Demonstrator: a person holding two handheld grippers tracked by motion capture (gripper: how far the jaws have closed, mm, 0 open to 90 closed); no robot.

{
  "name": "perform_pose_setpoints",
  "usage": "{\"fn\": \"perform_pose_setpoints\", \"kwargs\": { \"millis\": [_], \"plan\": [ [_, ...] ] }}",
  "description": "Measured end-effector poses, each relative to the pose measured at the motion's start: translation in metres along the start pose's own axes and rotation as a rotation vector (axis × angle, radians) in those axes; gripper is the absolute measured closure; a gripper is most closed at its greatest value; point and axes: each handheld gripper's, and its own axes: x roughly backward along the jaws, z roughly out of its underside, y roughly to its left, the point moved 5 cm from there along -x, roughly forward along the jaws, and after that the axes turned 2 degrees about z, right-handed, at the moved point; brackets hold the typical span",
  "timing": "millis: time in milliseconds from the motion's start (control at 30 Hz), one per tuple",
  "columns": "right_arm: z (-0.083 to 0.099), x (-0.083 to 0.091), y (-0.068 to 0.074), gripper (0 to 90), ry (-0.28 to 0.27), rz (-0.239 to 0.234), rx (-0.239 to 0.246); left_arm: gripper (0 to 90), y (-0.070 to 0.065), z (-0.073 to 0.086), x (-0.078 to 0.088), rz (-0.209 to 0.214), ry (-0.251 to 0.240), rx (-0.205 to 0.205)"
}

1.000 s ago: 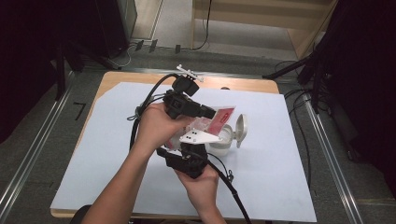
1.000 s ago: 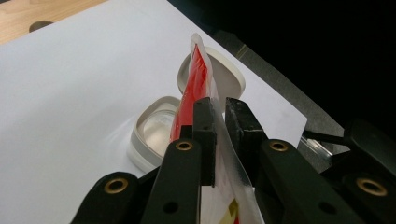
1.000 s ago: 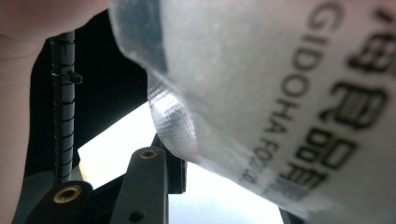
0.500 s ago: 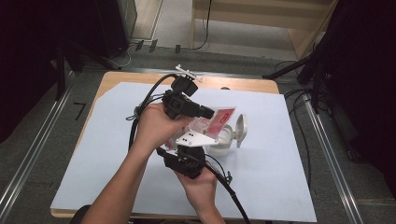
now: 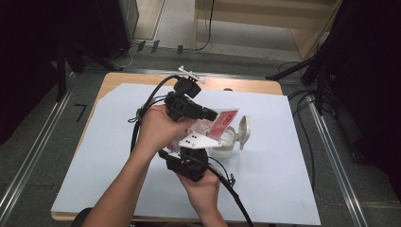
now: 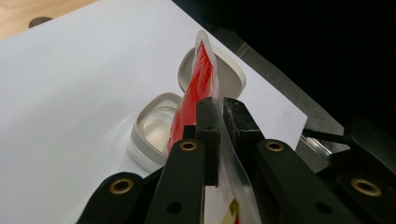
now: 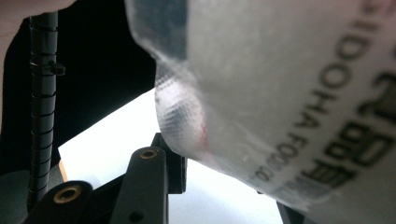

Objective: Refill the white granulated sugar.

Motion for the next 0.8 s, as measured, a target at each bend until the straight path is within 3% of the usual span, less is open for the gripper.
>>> {"fn": "perform_pose_setpoints", "kwargs": {
  "millis": [467, 800],
  "plan": [
    [-0.0011, -0.0012, 0.0007, 64.6, 0.009, 0.011, -0.016, 85.8, 0.0017, -0.0007, 0.0003, 0.015, -0.008, 0.010],
    [-0.0046, 0.0001, -0.0035, 64.6, -0.013, 0.016, -0.017, 85.5, -0.0013, -0.0069, -0.0026, -0.007, 0.001, -0.019]
  ]
}}
